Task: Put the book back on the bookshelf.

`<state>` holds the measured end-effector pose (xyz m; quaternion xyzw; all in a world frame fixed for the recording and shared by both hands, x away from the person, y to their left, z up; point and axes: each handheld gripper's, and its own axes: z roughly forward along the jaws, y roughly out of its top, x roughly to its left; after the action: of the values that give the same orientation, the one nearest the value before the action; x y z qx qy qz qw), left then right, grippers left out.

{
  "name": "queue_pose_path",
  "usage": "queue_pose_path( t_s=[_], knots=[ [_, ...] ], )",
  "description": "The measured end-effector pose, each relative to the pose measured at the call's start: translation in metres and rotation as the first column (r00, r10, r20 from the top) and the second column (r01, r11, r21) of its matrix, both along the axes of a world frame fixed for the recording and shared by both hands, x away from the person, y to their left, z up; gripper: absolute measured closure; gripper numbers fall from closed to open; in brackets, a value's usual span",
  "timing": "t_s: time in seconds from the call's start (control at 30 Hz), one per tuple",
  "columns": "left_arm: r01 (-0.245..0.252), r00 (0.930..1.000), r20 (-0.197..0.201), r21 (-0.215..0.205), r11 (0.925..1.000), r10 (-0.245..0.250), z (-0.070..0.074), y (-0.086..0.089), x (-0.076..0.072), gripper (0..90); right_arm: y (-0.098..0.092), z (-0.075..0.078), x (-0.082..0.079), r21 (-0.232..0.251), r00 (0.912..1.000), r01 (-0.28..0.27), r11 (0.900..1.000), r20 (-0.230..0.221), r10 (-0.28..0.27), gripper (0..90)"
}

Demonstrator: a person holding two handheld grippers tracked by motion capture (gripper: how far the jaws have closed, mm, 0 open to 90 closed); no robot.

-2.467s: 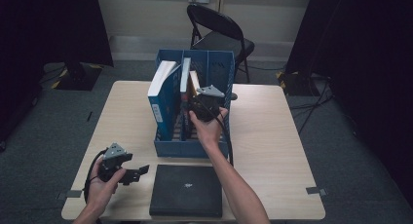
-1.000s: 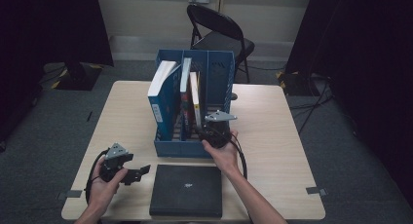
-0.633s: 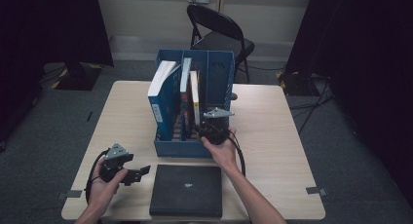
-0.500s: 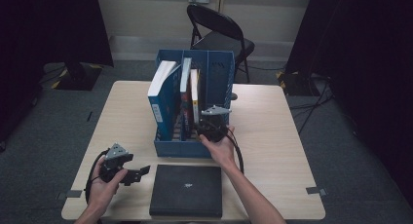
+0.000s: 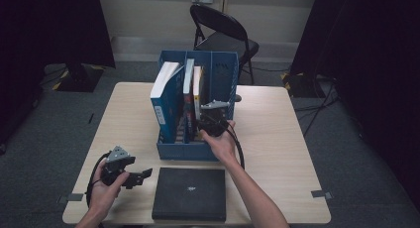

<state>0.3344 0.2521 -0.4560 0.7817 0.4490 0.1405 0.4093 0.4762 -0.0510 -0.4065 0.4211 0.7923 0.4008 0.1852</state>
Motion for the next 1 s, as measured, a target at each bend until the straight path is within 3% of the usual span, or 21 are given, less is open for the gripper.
queue_pose_path(
  t_s=[0.2,0.4,1.0],
  knots=[
    [0.001,1.0,0.0,0.001,1.0,-0.001,0.0,0.001,0.0,16.0,0.002,0.002,0.01,0.005,1.0,-0.001,1.0,-0.005,0.001,71.6],
    [0.0,1.0,0.001,0.001,1.0,0.0,0.0,0.001,0.0,16.0,0.006,0.002,0.009,-0.03,0.9998,-0.02,0.999,-0.006,0.02,70.8],
    [0.005,1.0,0.004,0.0,1.0,-0.005,-0.001,-0.001,0.0,16.1,-0.014,0.011,-0.012,0.061,0.996,-0.08,0.995,0.045,0.077,68.4]
  ],
)
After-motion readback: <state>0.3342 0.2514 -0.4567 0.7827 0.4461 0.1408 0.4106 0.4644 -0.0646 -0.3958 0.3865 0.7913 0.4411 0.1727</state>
